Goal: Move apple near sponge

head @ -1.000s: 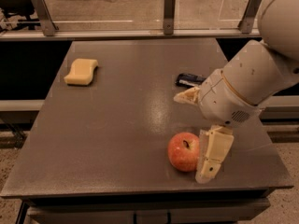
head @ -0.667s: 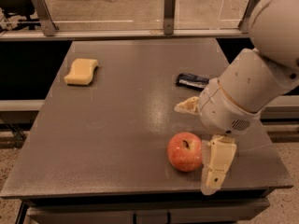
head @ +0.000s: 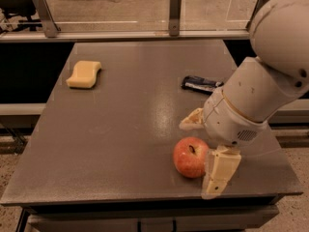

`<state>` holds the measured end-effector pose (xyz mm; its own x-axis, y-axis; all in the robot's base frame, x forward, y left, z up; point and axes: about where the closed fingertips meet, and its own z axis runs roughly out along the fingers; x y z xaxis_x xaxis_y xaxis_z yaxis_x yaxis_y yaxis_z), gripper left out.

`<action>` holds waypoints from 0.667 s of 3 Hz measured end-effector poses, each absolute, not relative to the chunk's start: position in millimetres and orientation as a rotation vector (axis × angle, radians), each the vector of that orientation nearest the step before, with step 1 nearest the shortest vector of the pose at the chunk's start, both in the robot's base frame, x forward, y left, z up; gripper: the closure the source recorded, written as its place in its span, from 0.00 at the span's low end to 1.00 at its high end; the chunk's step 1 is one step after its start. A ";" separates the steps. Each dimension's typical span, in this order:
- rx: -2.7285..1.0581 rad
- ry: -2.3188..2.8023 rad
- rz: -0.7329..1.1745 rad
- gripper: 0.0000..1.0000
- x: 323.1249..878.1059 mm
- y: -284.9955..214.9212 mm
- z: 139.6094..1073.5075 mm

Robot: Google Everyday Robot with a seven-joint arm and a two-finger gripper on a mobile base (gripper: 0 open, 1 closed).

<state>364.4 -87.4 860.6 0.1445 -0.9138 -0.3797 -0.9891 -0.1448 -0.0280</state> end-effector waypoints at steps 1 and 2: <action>-2.153 1.849 0.391 0.42 363.9 -86.8 862.0; -2.153 1.847 0.384 0.65 363.4 -86.2 863.4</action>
Offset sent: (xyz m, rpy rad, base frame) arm -0.0005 0.0005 0.0012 -0.0012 -0.0044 -0.0001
